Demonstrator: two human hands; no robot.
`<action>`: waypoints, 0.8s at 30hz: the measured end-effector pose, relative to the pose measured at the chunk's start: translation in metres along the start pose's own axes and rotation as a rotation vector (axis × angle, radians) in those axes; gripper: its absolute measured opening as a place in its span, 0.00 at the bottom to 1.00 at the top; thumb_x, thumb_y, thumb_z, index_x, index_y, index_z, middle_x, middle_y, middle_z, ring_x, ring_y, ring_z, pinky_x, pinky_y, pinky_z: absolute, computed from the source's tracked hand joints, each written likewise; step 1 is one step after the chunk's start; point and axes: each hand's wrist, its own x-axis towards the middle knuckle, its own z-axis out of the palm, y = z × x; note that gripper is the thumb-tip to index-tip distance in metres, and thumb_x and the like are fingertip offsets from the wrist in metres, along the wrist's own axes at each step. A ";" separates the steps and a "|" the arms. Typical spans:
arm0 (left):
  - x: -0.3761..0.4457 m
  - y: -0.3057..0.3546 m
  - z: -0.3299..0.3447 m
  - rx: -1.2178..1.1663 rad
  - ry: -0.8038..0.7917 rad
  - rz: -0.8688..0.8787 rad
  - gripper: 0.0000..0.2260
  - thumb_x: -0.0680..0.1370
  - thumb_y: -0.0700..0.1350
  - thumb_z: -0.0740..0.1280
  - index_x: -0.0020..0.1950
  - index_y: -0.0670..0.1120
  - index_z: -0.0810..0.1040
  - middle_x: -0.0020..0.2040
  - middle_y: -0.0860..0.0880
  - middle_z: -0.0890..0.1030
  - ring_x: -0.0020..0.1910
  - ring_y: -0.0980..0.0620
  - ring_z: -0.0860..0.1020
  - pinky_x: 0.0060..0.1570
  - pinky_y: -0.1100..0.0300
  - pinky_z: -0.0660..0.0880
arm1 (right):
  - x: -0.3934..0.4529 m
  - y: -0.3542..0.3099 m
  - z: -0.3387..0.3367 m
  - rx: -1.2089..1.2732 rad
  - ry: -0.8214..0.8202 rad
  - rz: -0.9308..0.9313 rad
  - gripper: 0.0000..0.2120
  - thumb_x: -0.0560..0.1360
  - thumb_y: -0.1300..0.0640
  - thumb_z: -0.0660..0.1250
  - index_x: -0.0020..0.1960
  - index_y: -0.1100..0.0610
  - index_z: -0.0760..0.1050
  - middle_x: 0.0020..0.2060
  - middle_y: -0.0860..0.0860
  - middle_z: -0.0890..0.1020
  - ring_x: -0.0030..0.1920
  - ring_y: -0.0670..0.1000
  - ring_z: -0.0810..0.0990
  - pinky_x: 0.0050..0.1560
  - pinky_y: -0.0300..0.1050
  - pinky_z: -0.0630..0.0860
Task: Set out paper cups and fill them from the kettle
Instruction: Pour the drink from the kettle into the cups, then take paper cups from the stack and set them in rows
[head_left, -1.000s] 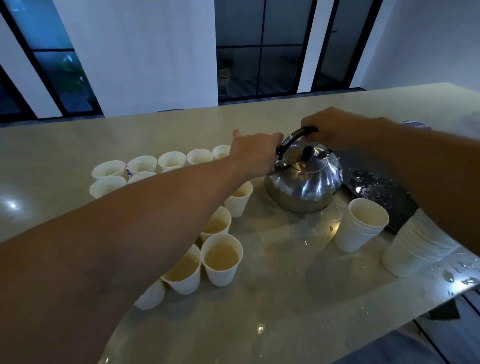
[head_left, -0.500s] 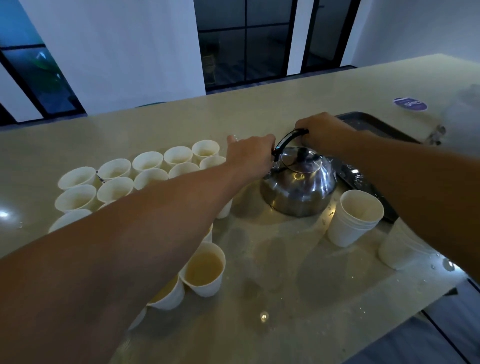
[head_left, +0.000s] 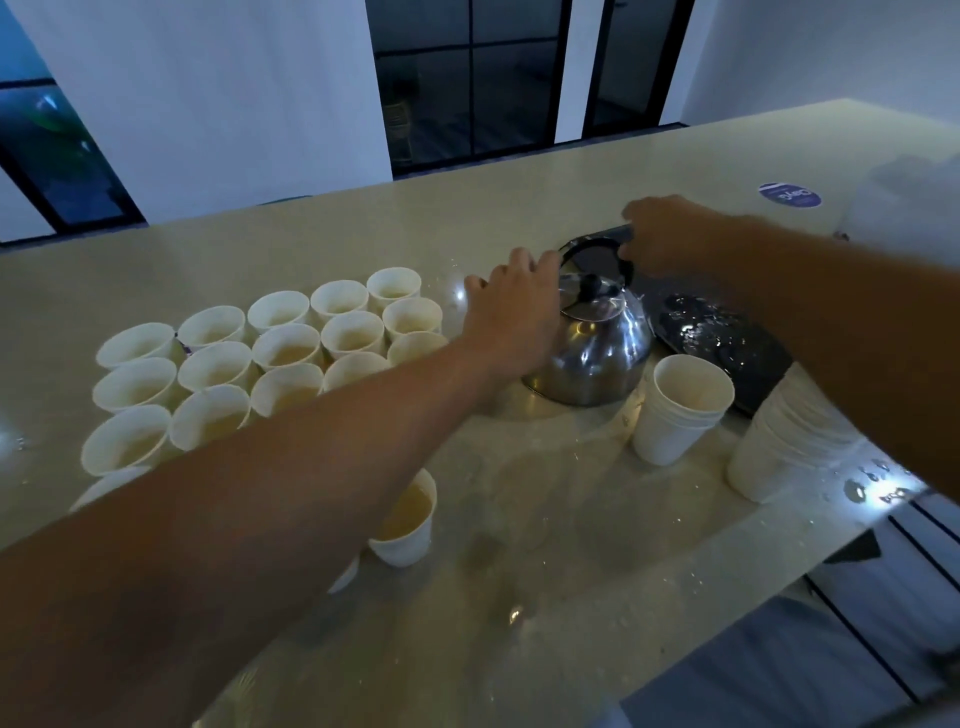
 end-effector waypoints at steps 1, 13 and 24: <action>-0.008 0.011 0.003 -0.042 0.012 0.021 0.23 0.77 0.48 0.66 0.71 0.48 0.68 0.64 0.45 0.73 0.61 0.42 0.74 0.60 0.46 0.67 | -0.004 0.000 -0.002 -0.037 -0.027 -0.010 0.09 0.79 0.58 0.64 0.54 0.65 0.76 0.51 0.61 0.81 0.49 0.60 0.79 0.47 0.48 0.75; -0.068 0.094 0.100 -0.997 -0.375 -0.181 0.48 0.69 0.47 0.79 0.78 0.50 0.49 0.67 0.58 0.65 0.60 0.58 0.69 0.56 0.62 0.67 | -0.075 -0.012 0.012 -0.601 -0.719 -0.159 0.40 0.66 0.35 0.75 0.74 0.42 0.66 0.68 0.51 0.75 0.63 0.54 0.77 0.60 0.48 0.75; -0.107 0.072 0.049 -1.318 0.186 -0.322 0.33 0.72 0.55 0.75 0.70 0.57 0.60 0.58 0.55 0.77 0.49 0.59 0.81 0.46 0.55 0.82 | -0.104 -0.052 -0.032 0.240 -0.364 -0.215 0.29 0.62 0.34 0.76 0.58 0.42 0.70 0.55 0.48 0.79 0.51 0.54 0.82 0.50 0.53 0.82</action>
